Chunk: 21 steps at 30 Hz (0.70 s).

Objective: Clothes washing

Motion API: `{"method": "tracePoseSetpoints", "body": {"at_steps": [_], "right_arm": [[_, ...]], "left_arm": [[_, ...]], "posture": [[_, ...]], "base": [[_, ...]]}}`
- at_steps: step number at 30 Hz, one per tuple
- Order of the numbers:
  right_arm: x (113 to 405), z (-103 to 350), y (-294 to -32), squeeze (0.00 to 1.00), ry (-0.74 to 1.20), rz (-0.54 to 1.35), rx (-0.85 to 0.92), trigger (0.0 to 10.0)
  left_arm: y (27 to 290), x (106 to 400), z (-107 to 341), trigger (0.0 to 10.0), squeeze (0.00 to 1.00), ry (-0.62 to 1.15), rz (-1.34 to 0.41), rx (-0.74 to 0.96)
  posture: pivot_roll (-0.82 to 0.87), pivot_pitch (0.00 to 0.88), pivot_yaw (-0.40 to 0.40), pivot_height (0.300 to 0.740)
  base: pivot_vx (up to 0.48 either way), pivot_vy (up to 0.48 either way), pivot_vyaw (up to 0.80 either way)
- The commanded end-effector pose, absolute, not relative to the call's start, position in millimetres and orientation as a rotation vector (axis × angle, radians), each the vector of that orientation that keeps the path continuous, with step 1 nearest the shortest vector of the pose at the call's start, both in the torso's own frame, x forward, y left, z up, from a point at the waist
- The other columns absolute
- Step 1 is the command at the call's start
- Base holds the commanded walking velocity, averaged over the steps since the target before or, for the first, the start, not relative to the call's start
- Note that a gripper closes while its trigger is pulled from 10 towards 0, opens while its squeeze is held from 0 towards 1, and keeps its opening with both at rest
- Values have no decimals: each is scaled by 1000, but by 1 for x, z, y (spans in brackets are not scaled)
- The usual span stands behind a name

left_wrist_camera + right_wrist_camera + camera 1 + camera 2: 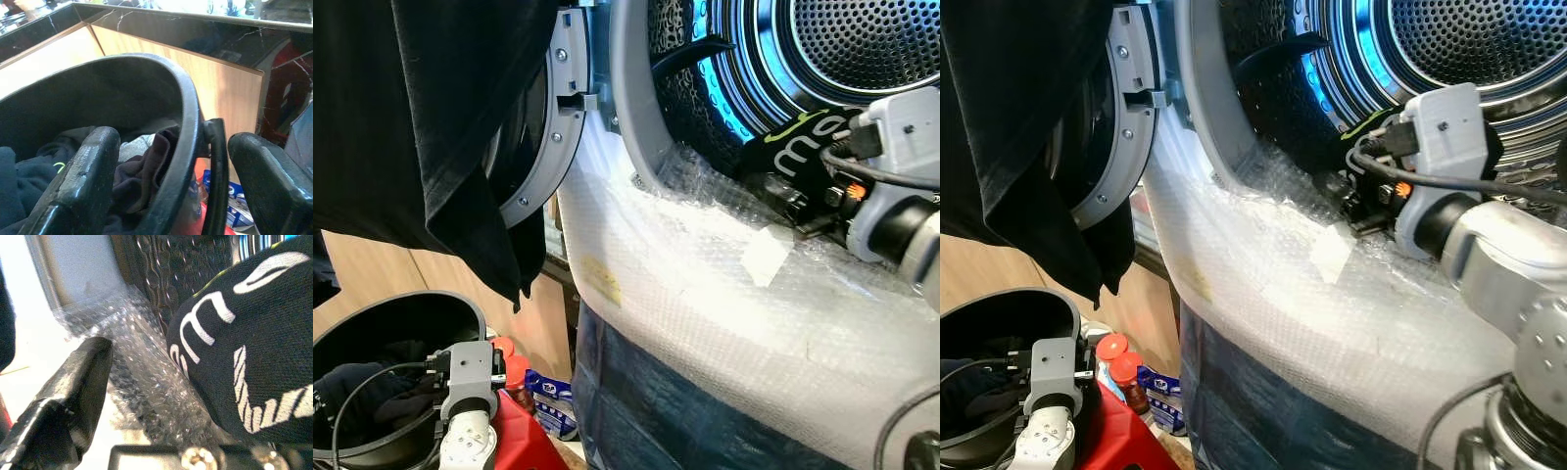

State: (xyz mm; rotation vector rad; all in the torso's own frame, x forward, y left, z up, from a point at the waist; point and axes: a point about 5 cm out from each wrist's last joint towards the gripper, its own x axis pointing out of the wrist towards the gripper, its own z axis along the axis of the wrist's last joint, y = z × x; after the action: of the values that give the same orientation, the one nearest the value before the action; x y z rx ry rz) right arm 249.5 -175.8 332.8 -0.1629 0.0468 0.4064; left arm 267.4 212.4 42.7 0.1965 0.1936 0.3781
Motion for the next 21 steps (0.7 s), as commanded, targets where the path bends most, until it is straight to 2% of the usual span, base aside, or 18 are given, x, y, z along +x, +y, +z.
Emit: {"method": "tracePoseSetpoints", "body": {"at_steps": [1, 13, 21], "right_arm": [[237, 340, -171, 0, -11, 488, -186, 10000], [205, 316, -183, 0, 35, 687, -259, 10000], [197, 312, -198, 0, 63, 664, -275, 10000]], "left_arm": [[209, 267, 41, 10000, 0, 206, 363, 193], [209, 269, 42, 10000, 0, 206, 356, 181], [209, 272, 44, 10000, 0, 198, 352, 180]], "posture": [[-131, 5, -18, 740], [-131, 0, -14, 740], [-140, 6, -7, 740]], "base": [[0, 0, 0], [0, 0, 0], [0, 0, 0]]}}
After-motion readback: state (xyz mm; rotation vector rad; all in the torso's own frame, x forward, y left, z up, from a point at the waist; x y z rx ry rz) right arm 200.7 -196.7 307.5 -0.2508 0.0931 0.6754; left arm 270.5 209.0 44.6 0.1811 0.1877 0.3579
